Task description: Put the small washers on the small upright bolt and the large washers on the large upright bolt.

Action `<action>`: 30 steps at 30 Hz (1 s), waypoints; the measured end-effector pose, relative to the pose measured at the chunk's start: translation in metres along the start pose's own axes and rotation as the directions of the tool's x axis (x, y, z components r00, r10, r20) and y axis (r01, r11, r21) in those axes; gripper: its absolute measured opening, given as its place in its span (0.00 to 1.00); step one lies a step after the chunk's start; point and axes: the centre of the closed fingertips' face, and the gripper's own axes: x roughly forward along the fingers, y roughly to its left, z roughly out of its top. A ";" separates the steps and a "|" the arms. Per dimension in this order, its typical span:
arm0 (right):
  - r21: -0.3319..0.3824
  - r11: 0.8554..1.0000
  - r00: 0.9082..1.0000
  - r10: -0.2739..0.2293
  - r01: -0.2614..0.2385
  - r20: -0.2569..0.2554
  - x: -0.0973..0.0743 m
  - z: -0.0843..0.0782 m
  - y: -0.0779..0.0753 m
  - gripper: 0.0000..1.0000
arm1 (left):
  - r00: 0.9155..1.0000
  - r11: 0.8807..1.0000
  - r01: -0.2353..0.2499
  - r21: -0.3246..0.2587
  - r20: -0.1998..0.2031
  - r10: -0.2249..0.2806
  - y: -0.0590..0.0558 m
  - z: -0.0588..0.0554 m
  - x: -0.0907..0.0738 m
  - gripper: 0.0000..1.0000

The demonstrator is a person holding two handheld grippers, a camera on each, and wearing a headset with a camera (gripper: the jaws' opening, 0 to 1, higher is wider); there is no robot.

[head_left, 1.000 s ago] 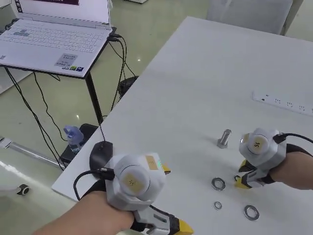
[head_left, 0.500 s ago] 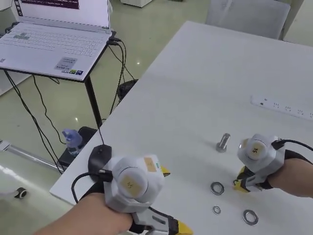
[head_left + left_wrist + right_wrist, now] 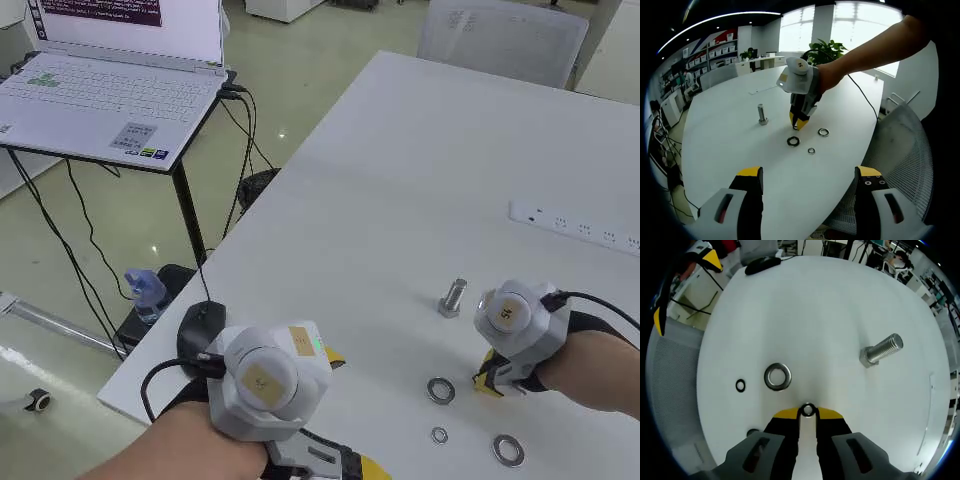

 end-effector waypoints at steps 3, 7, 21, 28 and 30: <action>-0.002 1.000 1.000 -0.003 0.003 -0.004 -0.001 -0.002 0.000 0.12 | 1.000 1.000 -0.002 0.004 -0.006 0.002 0.000 -0.001 0.001 0.75; 0.010 1.000 1.000 -0.001 0.001 0.002 -0.009 -0.006 -0.001 0.12 | 1.000 1.000 -0.003 0.002 -0.005 0.003 0.000 -0.001 0.001 0.77; 0.063 0.998 1.000 -0.017 0.015 0.024 -0.046 -0.030 -0.007 0.12 | 1.000 1.000 -0.003 -0.012 0.006 0.003 0.001 0.005 0.004 0.82; 0.086 0.996 0.999 -0.021 0.018 0.028 -0.064 -0.044 -0.003 0.12 | 1.000 1.000 -0.004 -0.016 -0.007 0.004 0.002 0.001 0.007 0.85; 0.089 0.996 0.999 -0.024 0.021 0.028 -0.067 -0.049 -0.002 0.12 | 1.000 1.000 -0.002 -0.012 -0.007 0.002 0.001 0.001 0.007 0.86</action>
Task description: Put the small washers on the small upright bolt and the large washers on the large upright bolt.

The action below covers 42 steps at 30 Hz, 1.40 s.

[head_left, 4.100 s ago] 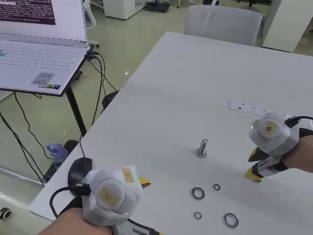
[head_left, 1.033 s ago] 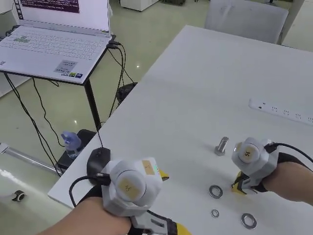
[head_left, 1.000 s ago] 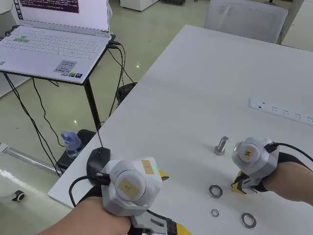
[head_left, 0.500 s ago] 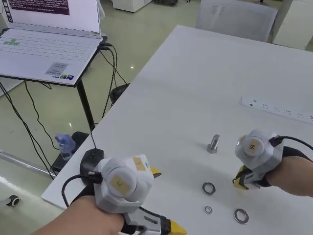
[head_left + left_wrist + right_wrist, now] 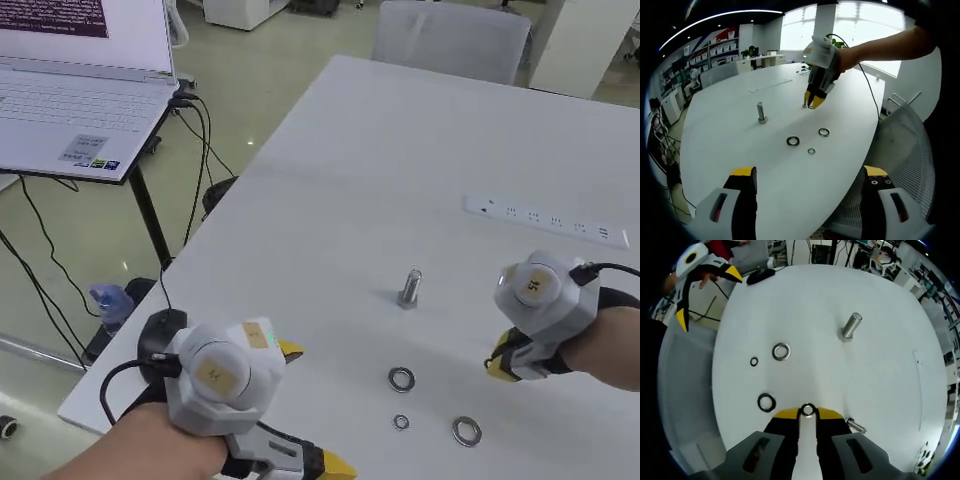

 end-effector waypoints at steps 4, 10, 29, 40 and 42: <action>0.017 1.000 1.000 -0.006 0.006 0.004 -0.007 -0.010 -0.001 0.12 | 1.000 1.000 0.002 0.007 -0.008 -0.002 -0.002 0.000 0.002 0.87; 0.052 0.998 1.000 -0.018 0.018 0.002 -0.014 -0.026 -0.006 0.12 | 1.000 1.000 0.002 0.011 0.003 -0.002 -0.003 0.005 0.005 0.88; 0.117 0.991 0.998 -0.056 0.057 -0.017 -0.032 -0.062 -0.038 0.12 | 1.000 1.000 0.001 0.012 -0.011 -0.001 -0.007 0.006 0.011 0.92; 0.106 0.991 0.997 -0.081 0.082 -0.017 -0.039 -0.051 -0.055 0.12 | 1.000 1.000 0.000 0.005 -0.014 0.000 -0.006 0.004 0.013 0.91; 0.105 0.991 0.996 -0.084 0.085 -0.015 -0.040 -0.048 -0.057 0.12 | 1.000 1.000 -0.002 0.005 -0.011 0.003 -0.006 0.005 0.012 0.91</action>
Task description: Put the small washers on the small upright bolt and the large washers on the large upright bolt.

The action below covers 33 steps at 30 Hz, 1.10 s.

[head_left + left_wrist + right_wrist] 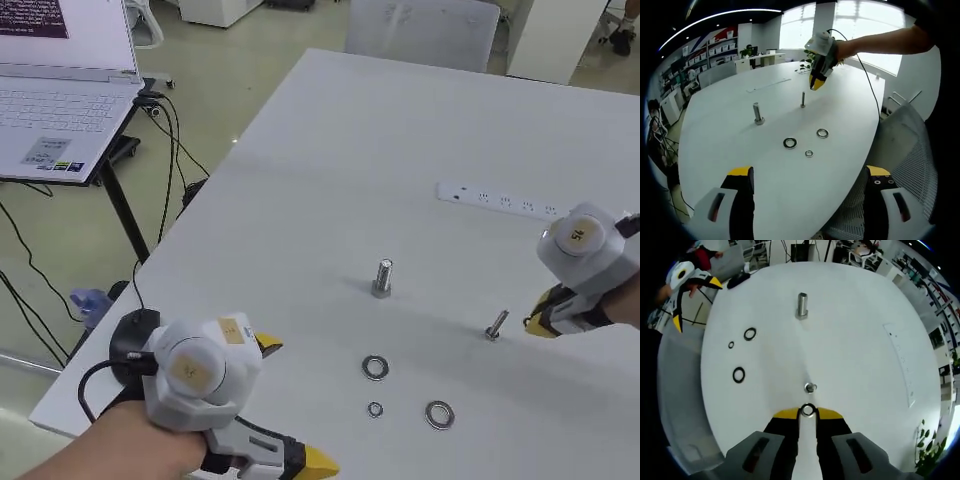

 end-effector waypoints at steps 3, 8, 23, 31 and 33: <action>-0.003 1.000 1.000 -0.005 0.005 0.010 -0.001 0.006 -0.002 0.12 | 1.000 1.000 -0.003 0.005 0.002 0.003 0.000 0.002 -0.001 0.91; -0.012 1.000 1.000 -0.002 0.003 0.014 0.001 0.014 -0.003 0.12 | 1.000 1.000 -0.007 0.006 0.003 0.007 0.003 0.003 -0.001 0.91; -0.027 0.999 1.000 0.017 -0.017 0.000 0.016 0.021 -0.006 0.12 | 1.000 1.000 0.019 0.014 -0.016 -0.019 0.000 -0.002 0.004 0.96; -0.026 0.999 1.000 0.027 -0.027 -0.010 0.023 0.022 -0.007 0.12 | 1.000 1.000 0.027 0.007 -0.012 -0.027 0.003 -0.002 0.006 0.96; -0.028 0.999 1.000 0.029 -0.029 -0.011 0.024 0.022 -0.006 0.12 | 1.000 1.000 0.027 0.008 -0.012 -0.027 0.003 -0.002 0.006 0.96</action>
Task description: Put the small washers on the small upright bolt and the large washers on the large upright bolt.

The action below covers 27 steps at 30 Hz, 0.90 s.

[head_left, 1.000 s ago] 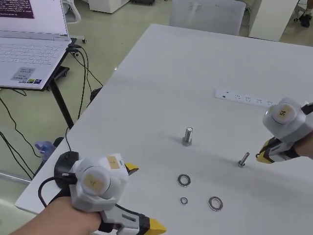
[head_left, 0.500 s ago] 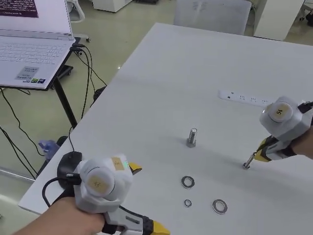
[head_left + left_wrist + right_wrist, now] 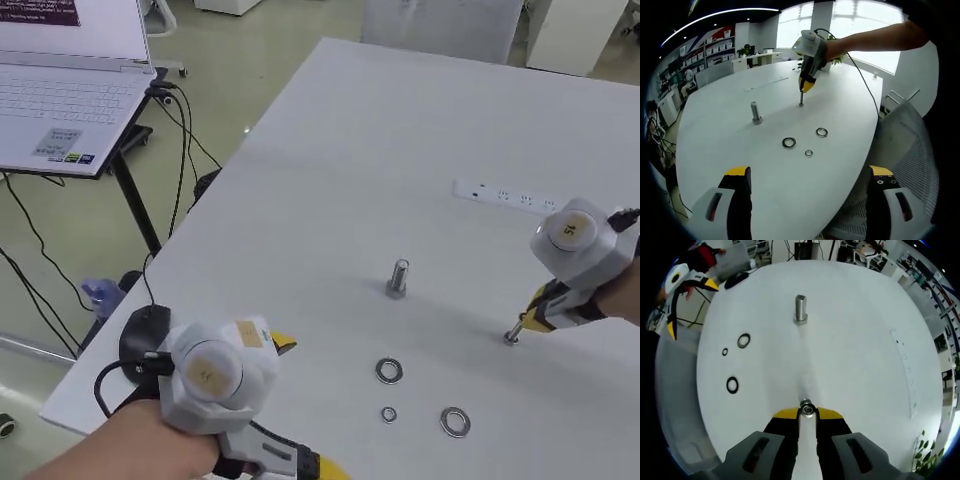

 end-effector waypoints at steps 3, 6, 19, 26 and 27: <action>-0.005 1.000 1.000 -0.001 0.001 -0.004 0.002 0.000 -0.001 0.12 | 1.000 1.000 -0.002 -0.005 0.004 0.002 0.001 0.000 0.000 0.96; -0.007 1.000 1.000 0.001 -0.001 -0.007 0.004 0.000 -0.001 0.12 | 1.000 1.000 -0.004 -0.008 0.006 0.004 0.002 0.000 0.000 0.95; -0.019 1.000 0.999 0.015 -0.015 -0.031 0.018 -0.006 0.000 0.12 | 1.000 1.000 0.012 -0.016 0.006 -0.012 0.001 -0.002 0.005 0.93; -0.013 1.000 0.999 0.012 -0.012 -0.035 0.026 -0.009 0.001 0.13 | 1.000 1.000 0.010 -0.019 0.015 -0.010 0.003 0.001 0.004 0.91; -0.011 1.000 0.999 0.015 -0.015 -0.035 0.027 -0.009 0.002 0.13 | 1.000 1.000 0.010 -0.019 0.014 -0.010 0.003 0.001 0.004 0.91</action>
